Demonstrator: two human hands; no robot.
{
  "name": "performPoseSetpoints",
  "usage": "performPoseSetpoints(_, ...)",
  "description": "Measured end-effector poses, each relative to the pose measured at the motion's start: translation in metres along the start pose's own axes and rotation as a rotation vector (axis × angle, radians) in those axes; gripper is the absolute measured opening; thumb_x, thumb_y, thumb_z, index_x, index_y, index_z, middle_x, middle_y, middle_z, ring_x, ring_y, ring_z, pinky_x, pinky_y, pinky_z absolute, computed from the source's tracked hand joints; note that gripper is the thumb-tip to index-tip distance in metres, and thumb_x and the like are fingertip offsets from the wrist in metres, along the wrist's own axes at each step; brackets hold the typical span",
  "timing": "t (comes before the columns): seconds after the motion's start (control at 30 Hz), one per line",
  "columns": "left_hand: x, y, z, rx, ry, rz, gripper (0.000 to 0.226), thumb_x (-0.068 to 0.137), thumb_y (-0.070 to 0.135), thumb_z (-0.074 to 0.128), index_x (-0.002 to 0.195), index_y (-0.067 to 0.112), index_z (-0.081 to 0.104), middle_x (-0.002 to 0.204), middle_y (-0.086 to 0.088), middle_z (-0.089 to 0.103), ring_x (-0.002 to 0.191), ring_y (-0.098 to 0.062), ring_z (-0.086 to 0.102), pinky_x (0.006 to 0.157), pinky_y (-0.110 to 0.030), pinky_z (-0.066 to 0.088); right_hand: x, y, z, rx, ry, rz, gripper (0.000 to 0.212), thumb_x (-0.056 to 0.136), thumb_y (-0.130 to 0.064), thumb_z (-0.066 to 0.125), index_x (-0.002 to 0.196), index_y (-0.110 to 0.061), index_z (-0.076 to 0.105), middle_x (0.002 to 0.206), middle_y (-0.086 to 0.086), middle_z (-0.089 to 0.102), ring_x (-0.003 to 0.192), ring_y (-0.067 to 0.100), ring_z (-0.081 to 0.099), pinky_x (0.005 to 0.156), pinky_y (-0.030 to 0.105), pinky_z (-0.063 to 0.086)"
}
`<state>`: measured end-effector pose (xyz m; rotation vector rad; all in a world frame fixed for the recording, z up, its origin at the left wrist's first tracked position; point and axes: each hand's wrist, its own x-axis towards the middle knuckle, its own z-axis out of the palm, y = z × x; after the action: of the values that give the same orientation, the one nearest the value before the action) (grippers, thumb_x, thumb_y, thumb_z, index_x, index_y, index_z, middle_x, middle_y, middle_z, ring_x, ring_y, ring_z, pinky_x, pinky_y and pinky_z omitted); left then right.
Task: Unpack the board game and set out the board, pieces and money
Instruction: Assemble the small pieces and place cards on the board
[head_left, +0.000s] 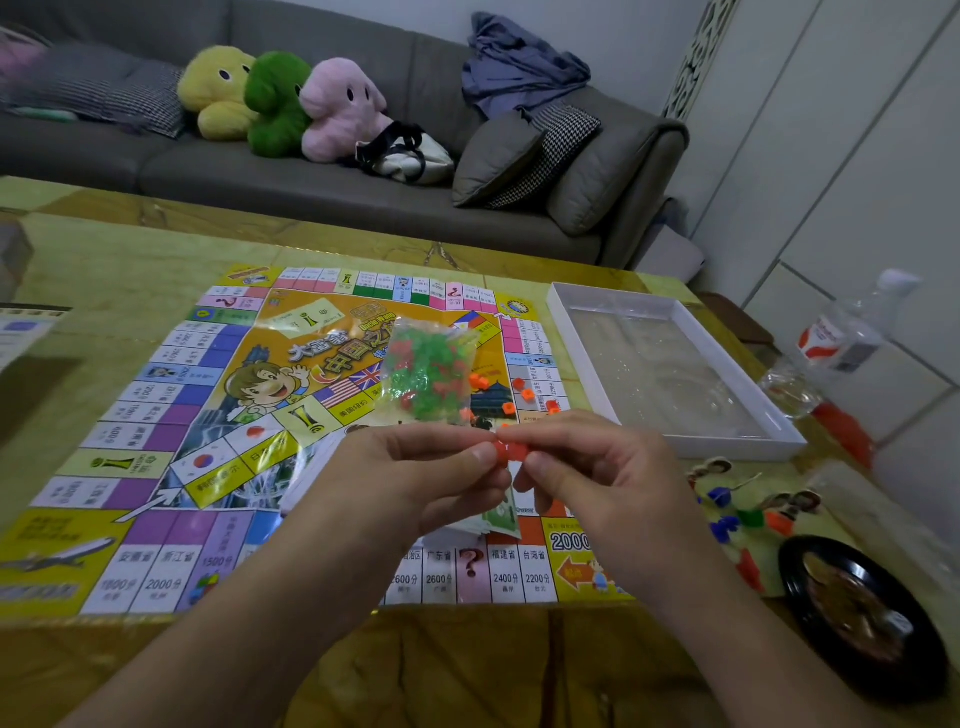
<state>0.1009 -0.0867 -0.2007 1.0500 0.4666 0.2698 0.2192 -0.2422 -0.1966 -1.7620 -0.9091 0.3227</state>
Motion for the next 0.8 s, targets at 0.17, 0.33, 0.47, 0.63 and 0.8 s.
performPoseSetpoints(0.17, 0.000, 0.001, 0.000, 0.024, -0.009, 0.011, 0.020, 0.070, 0.007, 0.078, 0.089, 0.000, 0.081, 0.092, -0.025, 0.078, 0.086, -0.032, 0.079, 0.074, -0.028, 0.063, 0.001, -0.001, 0.002, 0.041, -0.002, -0.009, 0.037, 0.097, 0.002, 0.066, 0.108, -0.029, 0.083, 0.103, -0.009, 0.077, 0.090, 0.019, 0.074, 0.077, 0.029, 0.063)
performPoseSetpoints(0.33, -0.001, 0.005, -0.004, 0.102, -0.003, -0.005, 0.017, 0.075, 0.001, 0.078, 0.092, 0.001, 0.081, 0.091, -0.024, 0.078, 0.088, -0.034, 0.079, 0.077, -0.034, 0.065, 0.002, 0.000, 0.003, 0.127, -0.020, 0.018, 0.038, 0.094, 0.010, 0.066, 0.102, -0.022, 0.085, 0.099, 0.000, 0.077, 0.082, 0.021, 0.074, 0.070, 0.028, 0.062)
performPoseSetpoints(0.47, -0.002, 0.008, -0.005, 0.158, -0.023, -0.017, 0.031, 0.070, 0.005, 0.080, 0.101, 0.000, 0.078, 0.091, -0.024, 0.078, 0.085, -0.035, 0.079, 0.078, -0.036, 0.064, 0.002, 0.001, 0.002, 0.137, -0.032, 0.019, 0.034, 0.092, 0.012, 0.066, 0.102, -0.014, 0.084, 0.096, 0.003, 0.075, 0.078, 0.022, 0.073, 0.066, 0.029, 0.062)
performPoseSetpoints(0.63, -0.002, 0.012, -0.006, 0.207, -0.058, -0.013, 0.029, 0.066, 0.007, 0.081, 0.095, 0.004, 0.081, 0.090, -0.024, 0.078, 0.084, -0.035, 0.078, 0.075, -0.034, 0.064, 0.004, 0.001, 0.001, 0.162, -0.052, 0.016, 0.032, 0.092, 0.013, 0.065, 0.102, -0.010, 0.084, 0.097, 0.004, 0.075, 0.075, 0.022, 0.072, 0.066, 0.029, 0.061)
performPoseSetpoints(0.8, -0.003, 0.014, -0.007, 0.227, -0.110, -0.029, 0.022, 0.068, 0.005, 0.080, 0.090, 0.005, 0.082, 0.088, -0.024, 0.078, 0.080, -0.032, 0.078, 0.071, -0.032, 0.063, 0.004, 0.002, -0.004, 0.200, -0.104, 0.070, 0.029, 0.091, 0.011, 0.066, 0.101, -0.008, 0.085, 0.100, 0.007, 0.074, 0.078, 0.028, 0.073, 0.070, 0.034, 0.061)
